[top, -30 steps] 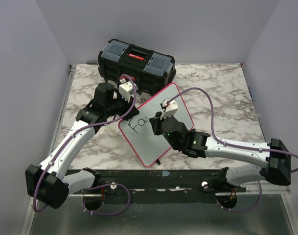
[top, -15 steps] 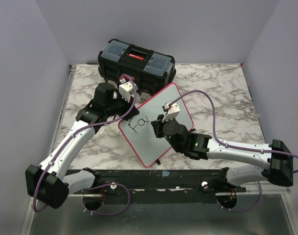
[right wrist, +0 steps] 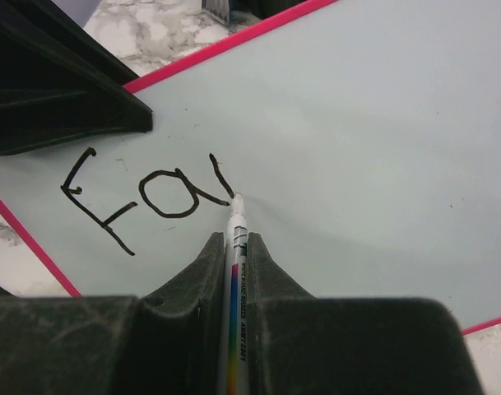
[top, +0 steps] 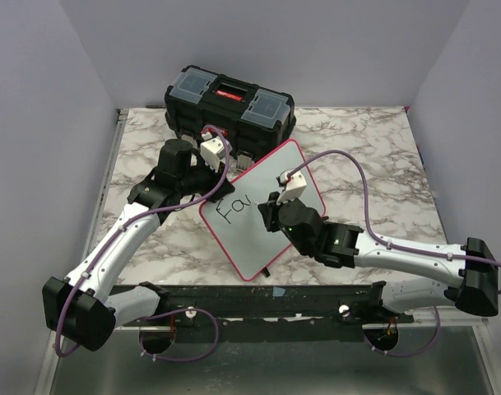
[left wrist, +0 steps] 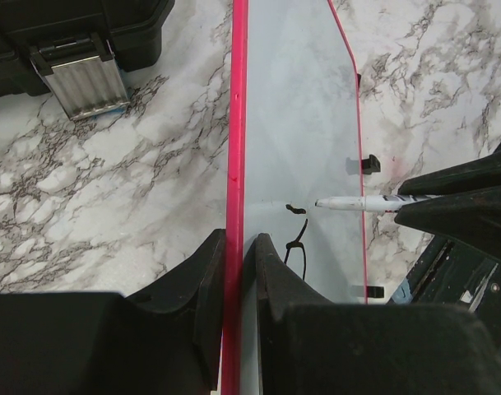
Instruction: Write a sentence on the whiteboard
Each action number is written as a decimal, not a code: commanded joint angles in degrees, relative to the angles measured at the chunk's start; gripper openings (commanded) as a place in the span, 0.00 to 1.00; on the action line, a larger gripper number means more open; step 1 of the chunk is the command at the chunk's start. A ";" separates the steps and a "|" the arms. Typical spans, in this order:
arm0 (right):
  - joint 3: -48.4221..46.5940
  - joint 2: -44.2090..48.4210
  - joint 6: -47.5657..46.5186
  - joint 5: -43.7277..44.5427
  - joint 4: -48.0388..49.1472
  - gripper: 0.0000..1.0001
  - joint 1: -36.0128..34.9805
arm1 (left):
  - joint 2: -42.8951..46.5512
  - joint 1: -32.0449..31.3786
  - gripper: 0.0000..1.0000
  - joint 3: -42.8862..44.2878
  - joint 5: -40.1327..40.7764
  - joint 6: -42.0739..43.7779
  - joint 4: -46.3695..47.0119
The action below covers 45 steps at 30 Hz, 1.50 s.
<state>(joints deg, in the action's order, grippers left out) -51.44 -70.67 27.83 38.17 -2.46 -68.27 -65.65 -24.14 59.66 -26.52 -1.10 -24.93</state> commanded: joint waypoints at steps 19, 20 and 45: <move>-9.85 -7.98 -5.04 -2.74 1.91 0.01 1.97 | 1.83 -0.20 0.00 0.57 1.73 3.67 0.68; -9.65 -8.12 -4.98 -3.24 1.93 0.01 2.24 | 1.91 -0.23 0.00 0.41 1.74 3.65 0.89; -6.67 -1.93 -2.50 -3.12 0.41 0.01 2.74 | 2.10 -0.20 0.00 0.33 2.18 3.81 0.68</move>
<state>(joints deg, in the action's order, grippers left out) -58.70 -75.77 24.64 35.22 -0.14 -65.89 -65.14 -24.14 59.66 -26.22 -0.84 -25.41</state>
